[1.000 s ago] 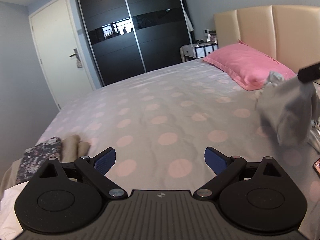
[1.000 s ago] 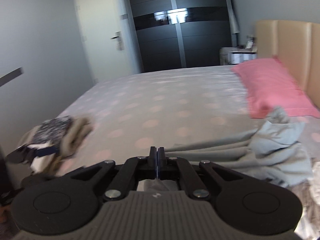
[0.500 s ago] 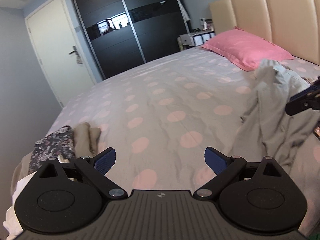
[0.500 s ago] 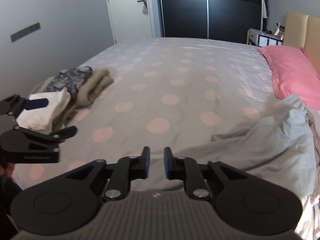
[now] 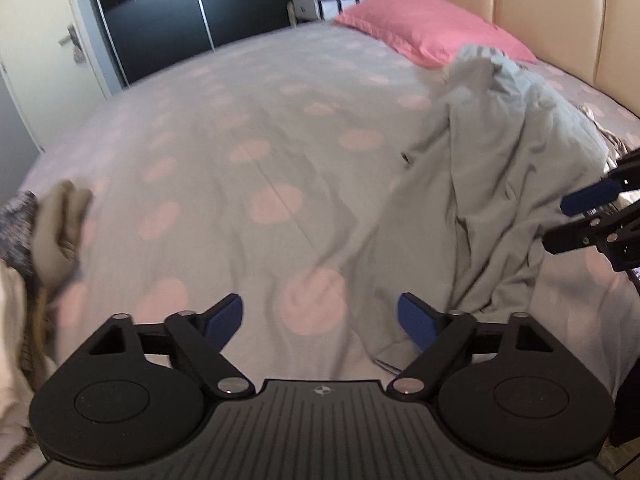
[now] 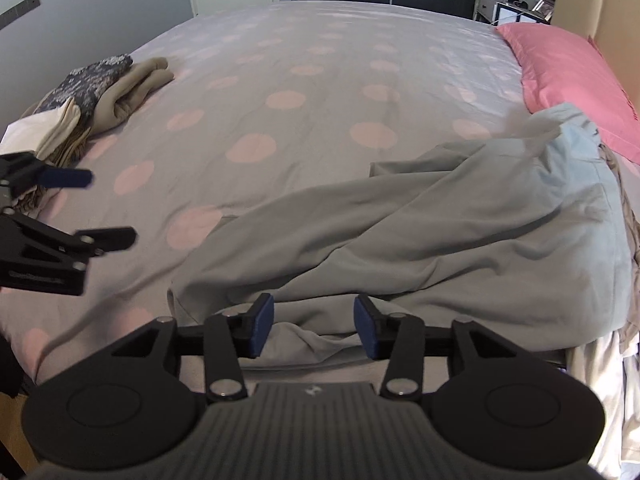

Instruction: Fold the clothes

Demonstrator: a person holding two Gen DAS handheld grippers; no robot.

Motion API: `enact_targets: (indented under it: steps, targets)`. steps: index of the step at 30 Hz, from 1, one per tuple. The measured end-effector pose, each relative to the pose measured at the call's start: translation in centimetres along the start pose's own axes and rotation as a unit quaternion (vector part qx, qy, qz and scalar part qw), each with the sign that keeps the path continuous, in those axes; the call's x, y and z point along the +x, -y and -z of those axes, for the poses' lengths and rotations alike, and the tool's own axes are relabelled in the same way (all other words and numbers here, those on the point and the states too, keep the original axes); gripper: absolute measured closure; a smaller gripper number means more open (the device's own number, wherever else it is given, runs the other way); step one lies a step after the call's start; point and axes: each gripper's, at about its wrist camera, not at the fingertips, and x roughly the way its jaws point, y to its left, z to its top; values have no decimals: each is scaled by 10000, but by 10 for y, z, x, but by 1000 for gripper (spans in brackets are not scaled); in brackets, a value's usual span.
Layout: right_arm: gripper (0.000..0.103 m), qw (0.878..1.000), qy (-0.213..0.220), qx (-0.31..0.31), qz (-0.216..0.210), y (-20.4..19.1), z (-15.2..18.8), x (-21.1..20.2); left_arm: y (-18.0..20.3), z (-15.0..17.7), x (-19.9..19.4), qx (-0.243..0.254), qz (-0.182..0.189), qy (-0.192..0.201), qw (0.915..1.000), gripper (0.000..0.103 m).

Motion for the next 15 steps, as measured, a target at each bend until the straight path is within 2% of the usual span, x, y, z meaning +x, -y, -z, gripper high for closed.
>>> enact_targets:
  steps: [5,9,13,15]
  targets:
    - [52,9998,-74,-65,-172,-8,-1,15,-4,12,40,-440,344,-508,9971,44]
    - [51,9993,-144,-198,-297,-18,0,25,-13,21,67,-900,585,-916,9900,55]
    - [51,9992,-130,-197,-324,-21,-3,27,-14,26,72,-1099,783,-884,9869,61]
    - [51,9994,-126,-188,-270,-21,-5,27,-15,28,70,-1155,948,-785,9857,74]
